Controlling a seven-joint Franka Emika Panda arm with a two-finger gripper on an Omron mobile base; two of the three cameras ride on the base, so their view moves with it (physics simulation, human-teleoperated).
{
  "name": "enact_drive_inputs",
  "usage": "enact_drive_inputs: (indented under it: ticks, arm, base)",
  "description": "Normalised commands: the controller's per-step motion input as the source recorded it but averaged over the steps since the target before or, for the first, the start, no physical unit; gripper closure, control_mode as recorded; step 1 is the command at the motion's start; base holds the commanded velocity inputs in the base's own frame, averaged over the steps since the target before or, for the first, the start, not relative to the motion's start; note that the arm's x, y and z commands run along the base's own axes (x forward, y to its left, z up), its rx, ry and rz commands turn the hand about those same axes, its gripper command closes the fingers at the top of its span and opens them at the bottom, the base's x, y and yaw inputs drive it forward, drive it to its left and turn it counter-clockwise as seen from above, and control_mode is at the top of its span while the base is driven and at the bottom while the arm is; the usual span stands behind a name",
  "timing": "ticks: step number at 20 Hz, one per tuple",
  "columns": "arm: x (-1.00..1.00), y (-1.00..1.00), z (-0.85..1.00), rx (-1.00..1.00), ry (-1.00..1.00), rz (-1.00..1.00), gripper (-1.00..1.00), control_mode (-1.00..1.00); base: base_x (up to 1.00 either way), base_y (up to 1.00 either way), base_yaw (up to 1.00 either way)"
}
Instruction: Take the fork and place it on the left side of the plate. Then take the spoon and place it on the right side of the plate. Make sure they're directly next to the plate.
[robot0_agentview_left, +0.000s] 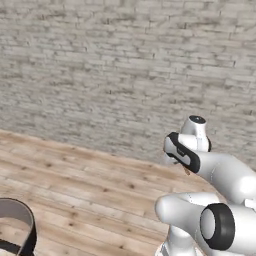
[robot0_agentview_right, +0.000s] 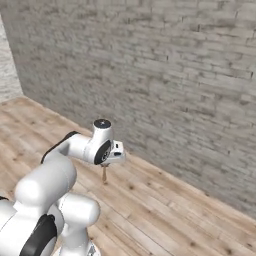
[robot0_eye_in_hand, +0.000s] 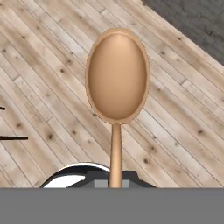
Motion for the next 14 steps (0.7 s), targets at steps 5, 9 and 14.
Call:
enact_drive_inputs:
  ticks: [5, 9, 14]
  arm:
    - [0.0, 0.0, 0.0, 0.0, 0.0, 0.0, 1.0, 1.0]
    - [0.0, 0.0, 0.0, 0.0, 0.0, 0.0, 1.0, 1.0]
    - [0.0, 0.0, 0.0, 0.0, 0.0, 0.0, 1.0, 1.0]
  base:
    - [0.86, 0.03, 0.36]
    - [0.84, 0.02, 0.38]
    - [0.81, 0.01, 0.41]
